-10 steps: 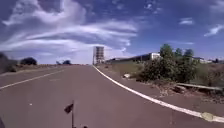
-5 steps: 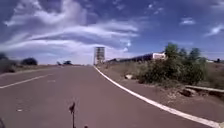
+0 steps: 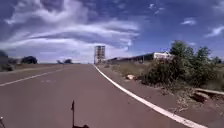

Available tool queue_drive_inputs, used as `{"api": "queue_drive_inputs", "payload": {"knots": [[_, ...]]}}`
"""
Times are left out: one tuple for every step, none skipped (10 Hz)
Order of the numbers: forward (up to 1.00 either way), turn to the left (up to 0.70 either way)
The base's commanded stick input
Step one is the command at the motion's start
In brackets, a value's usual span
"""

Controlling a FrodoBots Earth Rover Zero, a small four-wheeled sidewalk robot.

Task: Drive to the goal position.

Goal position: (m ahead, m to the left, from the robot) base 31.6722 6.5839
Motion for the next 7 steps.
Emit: {"api": "queue_drive_inputs", "payload": {"knots": [[0.7,0.06],[0.7,0.01],[0.7,0.0],[0.7,0.0],[0.7,0.0],[0.7,0.0],[0.7,0.0]]}}
